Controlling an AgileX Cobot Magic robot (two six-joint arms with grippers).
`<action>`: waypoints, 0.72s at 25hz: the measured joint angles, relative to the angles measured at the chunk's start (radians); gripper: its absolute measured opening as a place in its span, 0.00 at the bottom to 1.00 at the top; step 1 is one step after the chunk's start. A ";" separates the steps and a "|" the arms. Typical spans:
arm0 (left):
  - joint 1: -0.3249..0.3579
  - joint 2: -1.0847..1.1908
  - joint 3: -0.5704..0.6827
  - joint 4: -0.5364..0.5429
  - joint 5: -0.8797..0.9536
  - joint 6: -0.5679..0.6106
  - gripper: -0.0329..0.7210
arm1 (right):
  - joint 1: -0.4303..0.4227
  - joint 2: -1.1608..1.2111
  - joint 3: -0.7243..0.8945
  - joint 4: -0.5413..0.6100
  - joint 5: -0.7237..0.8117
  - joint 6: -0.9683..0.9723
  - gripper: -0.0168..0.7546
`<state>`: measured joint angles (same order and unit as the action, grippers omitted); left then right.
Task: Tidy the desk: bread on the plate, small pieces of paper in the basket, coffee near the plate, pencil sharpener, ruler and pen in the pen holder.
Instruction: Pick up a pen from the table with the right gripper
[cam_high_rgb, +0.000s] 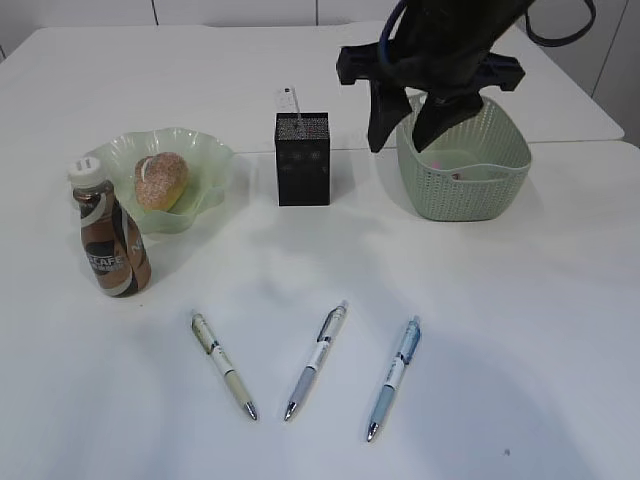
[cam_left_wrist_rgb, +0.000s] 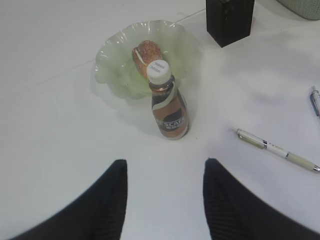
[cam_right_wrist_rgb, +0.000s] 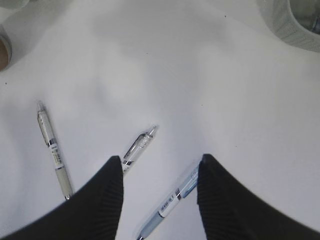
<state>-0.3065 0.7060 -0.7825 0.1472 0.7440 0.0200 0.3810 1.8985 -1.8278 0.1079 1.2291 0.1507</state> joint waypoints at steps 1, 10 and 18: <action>0.000 0.000 0.000 0.000 0.004 0.000 0.51 | 0.000 0.000 0.000 -0.006 0.004 0.062 0.52; 0.000 0.000 0.000 -0.002 0.029 0.000 0.51 | 0.000 -0.017 0.024 -0.008 0.008 0.153 0.52; 0.000 0.000 0.000 -0.020 0.035 0.000 0.51 | 0.000 -0.114 0.272 -0.012 0.008 0.219 0.52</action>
<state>-0.3065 0.7060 -0.7825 0.1271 0.7792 0.0200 0.3810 1.7844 -1.5561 0.0962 1.2367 0.3701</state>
